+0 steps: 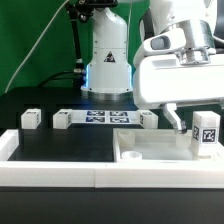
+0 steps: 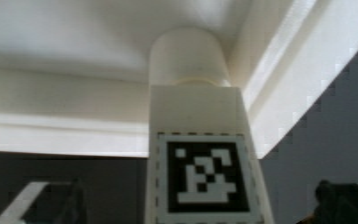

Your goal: Assemble one leg

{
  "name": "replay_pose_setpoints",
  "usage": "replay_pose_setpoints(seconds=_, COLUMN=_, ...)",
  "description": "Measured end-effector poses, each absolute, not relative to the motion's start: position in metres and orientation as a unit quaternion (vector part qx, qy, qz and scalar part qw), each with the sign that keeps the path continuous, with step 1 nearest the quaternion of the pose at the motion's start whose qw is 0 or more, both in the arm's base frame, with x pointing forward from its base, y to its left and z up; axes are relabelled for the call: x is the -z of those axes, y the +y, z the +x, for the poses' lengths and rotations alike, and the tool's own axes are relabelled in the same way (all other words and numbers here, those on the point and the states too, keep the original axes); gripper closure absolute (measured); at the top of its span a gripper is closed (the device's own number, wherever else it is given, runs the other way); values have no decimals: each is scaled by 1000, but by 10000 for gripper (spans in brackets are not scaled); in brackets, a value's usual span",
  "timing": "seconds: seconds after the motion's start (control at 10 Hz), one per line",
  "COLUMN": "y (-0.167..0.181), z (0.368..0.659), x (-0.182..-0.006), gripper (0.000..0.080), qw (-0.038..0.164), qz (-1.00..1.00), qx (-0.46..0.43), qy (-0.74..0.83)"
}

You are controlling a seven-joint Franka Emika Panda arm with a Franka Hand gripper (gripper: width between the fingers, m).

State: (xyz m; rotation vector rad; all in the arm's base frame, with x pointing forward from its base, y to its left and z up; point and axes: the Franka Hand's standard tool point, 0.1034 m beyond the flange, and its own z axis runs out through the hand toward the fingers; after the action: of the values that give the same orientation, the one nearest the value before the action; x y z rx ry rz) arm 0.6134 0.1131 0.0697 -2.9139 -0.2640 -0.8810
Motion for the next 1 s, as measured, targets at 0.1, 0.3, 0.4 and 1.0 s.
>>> replay_pose_setpoints(seconds=0.1, y=112, z=613, x=-71, gripper=151, qw=43, qz=-954, qx=285, qy=-87)
replay_pose_setpoints(seconds=0.3, y=110, z=616, x=-95, gripper=151, qw=42, qz=-954, qx=281, qy=-91)
replay_pose_setpoints(seconds=0.4, y=111, z=618, x=-107, gripper=151, qw=43, qz=-956, qx=274, qy=-93)
replay_pose_setpoints(seconds=1.0, y=106, z=622, x=-96, gripper=151, qw=56, qz=-981, qx=159, qy=-97)
